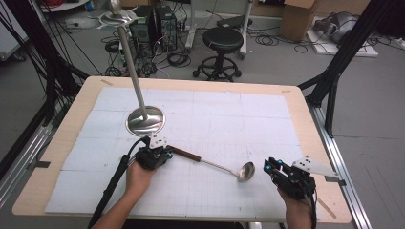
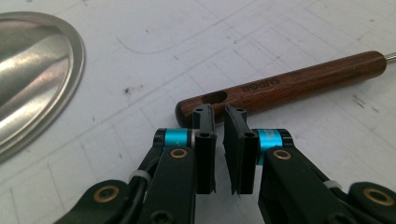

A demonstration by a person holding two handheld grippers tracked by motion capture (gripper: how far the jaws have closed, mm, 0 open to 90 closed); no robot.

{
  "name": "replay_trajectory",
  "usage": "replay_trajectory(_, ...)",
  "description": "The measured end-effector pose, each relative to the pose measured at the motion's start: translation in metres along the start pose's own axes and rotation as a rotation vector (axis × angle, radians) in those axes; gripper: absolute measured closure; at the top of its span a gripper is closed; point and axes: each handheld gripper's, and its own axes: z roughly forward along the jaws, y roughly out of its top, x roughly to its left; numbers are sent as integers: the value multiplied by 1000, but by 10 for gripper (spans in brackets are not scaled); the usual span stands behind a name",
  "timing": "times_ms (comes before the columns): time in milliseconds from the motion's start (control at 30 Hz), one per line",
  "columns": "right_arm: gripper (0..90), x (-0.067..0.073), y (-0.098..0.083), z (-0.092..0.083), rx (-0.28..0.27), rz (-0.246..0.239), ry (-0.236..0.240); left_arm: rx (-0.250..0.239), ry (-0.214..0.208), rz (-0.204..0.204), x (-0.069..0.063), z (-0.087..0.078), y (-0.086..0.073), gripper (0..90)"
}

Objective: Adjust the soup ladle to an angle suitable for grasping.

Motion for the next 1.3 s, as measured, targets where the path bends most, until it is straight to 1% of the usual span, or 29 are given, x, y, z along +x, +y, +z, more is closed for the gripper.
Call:
replay_trajectory(100,735,-1,0,0,-1,1,-2,-1,9,4,1,7,6,817)
replay_trajectory(133,735,-1,0,0,-1,1,-2,-4,7,-3,2,8,7,817)
replay_trajectory(200,735,-1,0,0,1,1,-3,-10,-11,-29,6,8,7,808)
replay_trajectory(233,735,-2,-1,0,1,1,-2,-17,-10,-30,8,7,7,793)
replay_trajectory(300,734,-3,-1,-1,-1,9,-6,-37,2,-16,16,2,8,774)
replay_trajectory(367,732,-4,-2,-2,-1,11,-8,-58,30,-30,27,-2,8,777)
replay_trajectory(400,732,-4,-2,-3,0,16,-9,-56,40,-39,33,-3,9,783)
replay_trajectory(433,730,-5,-2,-4,-2,21,-12,-49,41,-47,38,-2,9,792)
replay_trajectory(467,729,-6,-3,-4,-7,23,-15,-34,40,-44,42,-2,9,797)
replay_trajectory(500,726,-8,-3,-6,-12,35,-19,-32,42,-39,44,0,9,807)
replay_trajectory(567,726,-9,-4,-7,-17,40,-19,-48,35,-36,46,2,9,807)
replay_trajectory(600,726,-10,-4,-7,-20,44,-21,-48,35,-37,46,5,9,807)
replay_trajectory(700,725,-12,-5,-8,-25,53,-24,-23,27,-25,45,13,6,807)
replay_trajectory(733,724,-12,-5,-9,-23,60,-23,-15,22,-26,45,15,5,807)
replay_trajectory(767,724,-12,-5,-9,-26,53,-24,-15,9,-32,45,16,5,807)
replay_trajectory(867,724,-12,-6,-9,-24,59,-25,-20,-5,-41,41,17,5,806)
replay_trajectory(933,722,-13,-6,-8,-26,53,-25,-18,-17,-45,39,17,6,806)
replay_trajectory(1000,722,-12,-6,-8,-20,58,-23,-18,-11,-50,36,17,6,830)
replay_trajectory(1067,722,-12,-6,-8,-20,53,-22,-16,-15,-57,34,17,6,831)
replay_trajectory(1133,722,-12,-6,-7,-19,57,-22,-18,-24,-52,31,17,7,835)
replay_trajectory(1200,722,-11,-6,-7,-17,59,-21,-26,-34,-61,25,19,7,835)
replay_trajectory(1300,721,-12,-6,-7,-19,58,-21,-32,-51,-53,14,21,8,837)
